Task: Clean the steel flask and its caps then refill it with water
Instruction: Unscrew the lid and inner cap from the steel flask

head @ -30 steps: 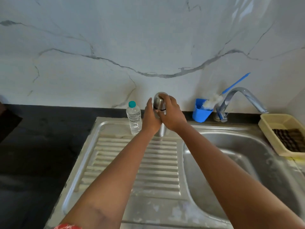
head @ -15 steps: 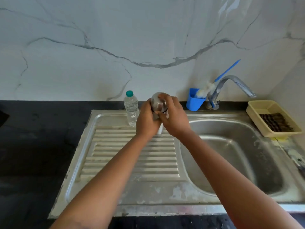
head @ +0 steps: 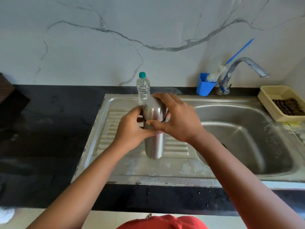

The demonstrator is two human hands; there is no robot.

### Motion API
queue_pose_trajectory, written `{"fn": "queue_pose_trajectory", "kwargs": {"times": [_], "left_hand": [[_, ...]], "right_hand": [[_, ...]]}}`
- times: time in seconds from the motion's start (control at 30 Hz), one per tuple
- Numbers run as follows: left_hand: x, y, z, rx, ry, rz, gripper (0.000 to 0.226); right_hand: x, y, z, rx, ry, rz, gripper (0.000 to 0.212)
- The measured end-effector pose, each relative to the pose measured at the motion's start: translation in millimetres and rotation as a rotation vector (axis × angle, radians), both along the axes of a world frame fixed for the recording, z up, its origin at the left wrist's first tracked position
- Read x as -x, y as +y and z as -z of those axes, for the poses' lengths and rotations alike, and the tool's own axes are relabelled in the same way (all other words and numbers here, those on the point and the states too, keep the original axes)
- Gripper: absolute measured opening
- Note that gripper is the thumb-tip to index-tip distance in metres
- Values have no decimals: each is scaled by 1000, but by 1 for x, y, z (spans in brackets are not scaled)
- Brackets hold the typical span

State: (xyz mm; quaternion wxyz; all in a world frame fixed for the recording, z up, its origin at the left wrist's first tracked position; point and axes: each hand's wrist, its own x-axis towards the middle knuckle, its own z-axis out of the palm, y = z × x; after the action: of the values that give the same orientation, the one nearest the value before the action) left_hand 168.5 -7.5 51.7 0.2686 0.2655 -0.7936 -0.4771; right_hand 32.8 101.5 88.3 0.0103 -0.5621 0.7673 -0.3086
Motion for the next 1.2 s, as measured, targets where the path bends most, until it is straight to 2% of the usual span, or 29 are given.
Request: {"fn": "queue_pose_trajectory", "kwargs": {"times": [0.47,0.83,0.9,1.03,1.1,1.2], "left_hand": [[-32,6,22,10,-72,25,65],[-34,14,35,-102,-25,32,62],[-31,17,34,-142,-15,41,67],[-19,29,35,-241,0,-8,75],[-14,35,36,-258,-11,-83,78],[-9,34,39,-216,-40,-126,63]], "right_hand": [[-22,2,9,-133,16,-101,73],[-28,3,9,-235,-28,-124,76],[-33,1,4,-298,55,-55,77],[-48,-6,-4,-399,376,134,85],[-53,-12,0,-341,464,129,78],[-44,-22,11,-127,481,41,63]]}}
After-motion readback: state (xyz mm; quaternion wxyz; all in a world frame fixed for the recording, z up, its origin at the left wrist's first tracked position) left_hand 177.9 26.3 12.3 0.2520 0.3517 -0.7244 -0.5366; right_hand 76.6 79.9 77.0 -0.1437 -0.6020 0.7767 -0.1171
